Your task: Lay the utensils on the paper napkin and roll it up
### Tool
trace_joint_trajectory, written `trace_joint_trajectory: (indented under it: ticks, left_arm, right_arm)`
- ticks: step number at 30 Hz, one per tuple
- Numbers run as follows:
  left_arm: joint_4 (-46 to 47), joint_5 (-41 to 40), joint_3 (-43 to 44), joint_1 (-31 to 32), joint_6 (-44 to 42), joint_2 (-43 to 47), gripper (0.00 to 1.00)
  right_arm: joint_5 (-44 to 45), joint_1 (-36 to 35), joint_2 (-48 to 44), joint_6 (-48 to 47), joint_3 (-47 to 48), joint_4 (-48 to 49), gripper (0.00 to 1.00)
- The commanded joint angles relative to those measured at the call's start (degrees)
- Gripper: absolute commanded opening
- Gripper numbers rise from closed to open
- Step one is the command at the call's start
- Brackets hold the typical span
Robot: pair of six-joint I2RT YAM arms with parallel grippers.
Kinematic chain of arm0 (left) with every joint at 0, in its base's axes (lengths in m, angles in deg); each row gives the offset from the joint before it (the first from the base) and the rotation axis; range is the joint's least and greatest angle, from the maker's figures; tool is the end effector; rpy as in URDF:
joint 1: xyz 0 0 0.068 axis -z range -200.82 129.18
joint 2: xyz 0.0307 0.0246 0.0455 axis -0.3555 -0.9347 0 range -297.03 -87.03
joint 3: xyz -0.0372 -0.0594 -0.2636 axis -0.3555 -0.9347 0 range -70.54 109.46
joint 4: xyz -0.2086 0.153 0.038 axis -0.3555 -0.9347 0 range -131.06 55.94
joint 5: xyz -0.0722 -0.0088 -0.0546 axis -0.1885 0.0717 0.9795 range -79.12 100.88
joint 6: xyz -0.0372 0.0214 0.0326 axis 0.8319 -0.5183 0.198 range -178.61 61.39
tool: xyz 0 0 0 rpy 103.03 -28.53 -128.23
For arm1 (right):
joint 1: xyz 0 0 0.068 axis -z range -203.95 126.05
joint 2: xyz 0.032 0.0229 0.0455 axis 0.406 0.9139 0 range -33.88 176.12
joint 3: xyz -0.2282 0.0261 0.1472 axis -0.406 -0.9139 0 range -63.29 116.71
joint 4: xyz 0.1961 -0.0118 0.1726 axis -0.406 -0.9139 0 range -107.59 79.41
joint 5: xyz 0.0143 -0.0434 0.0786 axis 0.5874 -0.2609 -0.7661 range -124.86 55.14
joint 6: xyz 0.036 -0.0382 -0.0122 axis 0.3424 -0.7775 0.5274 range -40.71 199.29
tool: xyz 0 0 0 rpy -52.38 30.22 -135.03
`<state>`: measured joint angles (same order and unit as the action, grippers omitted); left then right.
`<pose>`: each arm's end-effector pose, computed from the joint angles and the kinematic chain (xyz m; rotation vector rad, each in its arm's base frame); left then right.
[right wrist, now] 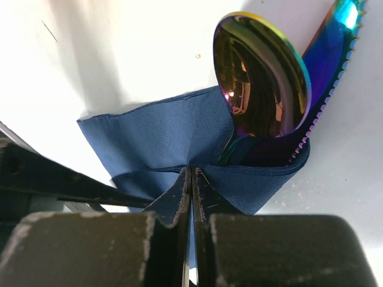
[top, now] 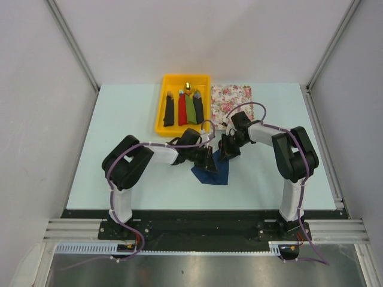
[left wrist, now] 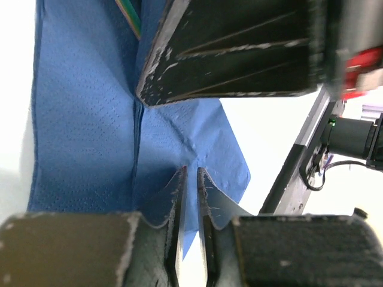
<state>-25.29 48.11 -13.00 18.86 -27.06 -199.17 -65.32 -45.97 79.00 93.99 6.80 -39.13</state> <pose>0.2801 -0.2601 0.1196 0.5326 2.5384 -1.3111 0.3425 0.1581 0.1351 -0.3112 2.8560 0.8902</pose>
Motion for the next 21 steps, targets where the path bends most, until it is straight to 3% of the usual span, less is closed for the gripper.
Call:
trace_joint_trajectory:
  ticks: [1, 11, 16, 21]
  left_arm:
    - [3.00, -1.11, 0.47, 0.05, -1.76, 4.12, 0.17]
    - [0.63, -1.37, 2.75, 2.06, -1.93, -0.53, 0.13]
    - [-3.93, -2.51, 3.28, 1.98, -1.85, -3.96, 0.03]
    - [-4.99, -3.92, 1.62, 0.57, -1.23, -4.41, 0.00]
  right_arm:
    - [5.85, -0.57, 2.52, -3.45, -2.50, -0.38, 0.03]
    - [5.06, -0.65, 2.52, -3.27, -1.18, -0.21, 0.03]
    - [4.09, -0.39, 1.12, -2.49, 2.68, -2.74, 0.10]
    - [2.42, -0.30, -3.19, -0.29, 4.71, -5.56, 0.16]
